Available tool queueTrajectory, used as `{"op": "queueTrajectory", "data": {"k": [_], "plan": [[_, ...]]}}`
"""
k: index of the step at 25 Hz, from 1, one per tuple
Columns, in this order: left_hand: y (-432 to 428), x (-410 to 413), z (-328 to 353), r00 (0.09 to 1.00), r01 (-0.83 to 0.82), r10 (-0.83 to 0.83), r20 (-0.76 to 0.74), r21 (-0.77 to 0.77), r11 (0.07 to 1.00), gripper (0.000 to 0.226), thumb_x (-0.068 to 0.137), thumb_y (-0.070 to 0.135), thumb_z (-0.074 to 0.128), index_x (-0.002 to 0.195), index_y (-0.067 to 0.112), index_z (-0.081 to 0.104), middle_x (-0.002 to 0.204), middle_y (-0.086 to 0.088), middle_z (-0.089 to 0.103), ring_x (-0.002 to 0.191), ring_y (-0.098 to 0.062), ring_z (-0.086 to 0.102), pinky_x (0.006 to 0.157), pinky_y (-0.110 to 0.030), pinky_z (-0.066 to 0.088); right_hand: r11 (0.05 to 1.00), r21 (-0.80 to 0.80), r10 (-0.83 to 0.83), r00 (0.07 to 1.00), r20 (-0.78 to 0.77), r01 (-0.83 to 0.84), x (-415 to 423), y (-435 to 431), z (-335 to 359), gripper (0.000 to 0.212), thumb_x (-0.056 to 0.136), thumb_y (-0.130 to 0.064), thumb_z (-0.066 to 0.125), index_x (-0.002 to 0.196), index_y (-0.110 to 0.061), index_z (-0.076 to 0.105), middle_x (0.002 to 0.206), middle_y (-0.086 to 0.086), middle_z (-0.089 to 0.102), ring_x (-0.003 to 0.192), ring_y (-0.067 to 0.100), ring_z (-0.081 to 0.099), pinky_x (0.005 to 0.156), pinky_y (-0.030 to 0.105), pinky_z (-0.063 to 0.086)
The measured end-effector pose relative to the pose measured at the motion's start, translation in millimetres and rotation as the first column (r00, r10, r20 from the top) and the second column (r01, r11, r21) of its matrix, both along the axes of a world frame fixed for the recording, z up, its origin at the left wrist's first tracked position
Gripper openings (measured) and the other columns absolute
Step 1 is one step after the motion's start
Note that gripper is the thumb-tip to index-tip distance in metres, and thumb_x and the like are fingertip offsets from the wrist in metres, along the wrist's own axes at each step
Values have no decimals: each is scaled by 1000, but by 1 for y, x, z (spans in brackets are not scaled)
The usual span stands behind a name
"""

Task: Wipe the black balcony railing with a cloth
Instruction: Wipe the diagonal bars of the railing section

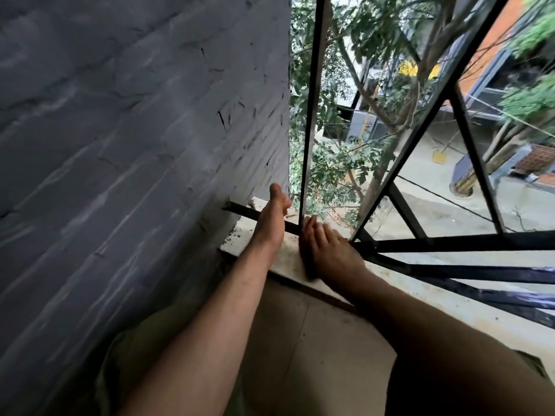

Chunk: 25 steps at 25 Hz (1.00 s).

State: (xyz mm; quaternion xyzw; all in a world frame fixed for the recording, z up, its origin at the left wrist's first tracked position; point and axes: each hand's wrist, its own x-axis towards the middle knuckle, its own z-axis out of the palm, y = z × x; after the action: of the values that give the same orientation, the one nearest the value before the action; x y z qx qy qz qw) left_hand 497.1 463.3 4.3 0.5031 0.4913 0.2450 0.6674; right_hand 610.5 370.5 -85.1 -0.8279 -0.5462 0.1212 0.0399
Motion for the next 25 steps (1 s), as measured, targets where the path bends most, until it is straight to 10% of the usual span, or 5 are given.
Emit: {"op": "queueTrajectory", "data": {"k": [11,16,21,23,25], "plan": [[-9,4,14,998,58,-56,39,-72,996,75,104,61,15,142,9,52,146,-11,54,135,-23,50,107,-36,36,993,-97,87,966,243,-65,-3,1,14,61,100,-14,39,151,15,24,141,39,46,130,48,50,110,54,40],[-15,18,8,1000,3,-2,-23,41,999,68,103,63,23,128,14,64,128,-7,66,122,-21,59,108,-41,44,927,85,-306,867,-394,366,-27,48,37,25,89,-14,60,114,-15,54,103,11,68,97,37,64,84,44,54],[-9,22,14,998,-47,48,-50,9,999,63,103,62,21,107,21,69,118,-5,69,114,-22,61,106,-44,45,972,-192,-106,979,174,139,3,22,31,49,104,-21,50,138,14,43,131,32,57,116,43,61,92,47,51],[-9,21,13,998,-46,46,-53,4,999,59,105,60,22,96,24,68,110,-4,69,110,-23,62,103,-42,47,911,45,-384,884,-266,409,-2,28,34,29,96,-5,52,124,2,56,114,22,65,104,36,66,78,37,50],[-11,24,8,995,-19,26,-97,71,997,61,104,59,24,110,18,70,117,-8,69,112,-24,63,100,-41,49,658,87,-472,499,-726,748,-13,45,41,22,93,-2,57,113,-7,62,97,8,66,94,29,68,66,21,48]]}}
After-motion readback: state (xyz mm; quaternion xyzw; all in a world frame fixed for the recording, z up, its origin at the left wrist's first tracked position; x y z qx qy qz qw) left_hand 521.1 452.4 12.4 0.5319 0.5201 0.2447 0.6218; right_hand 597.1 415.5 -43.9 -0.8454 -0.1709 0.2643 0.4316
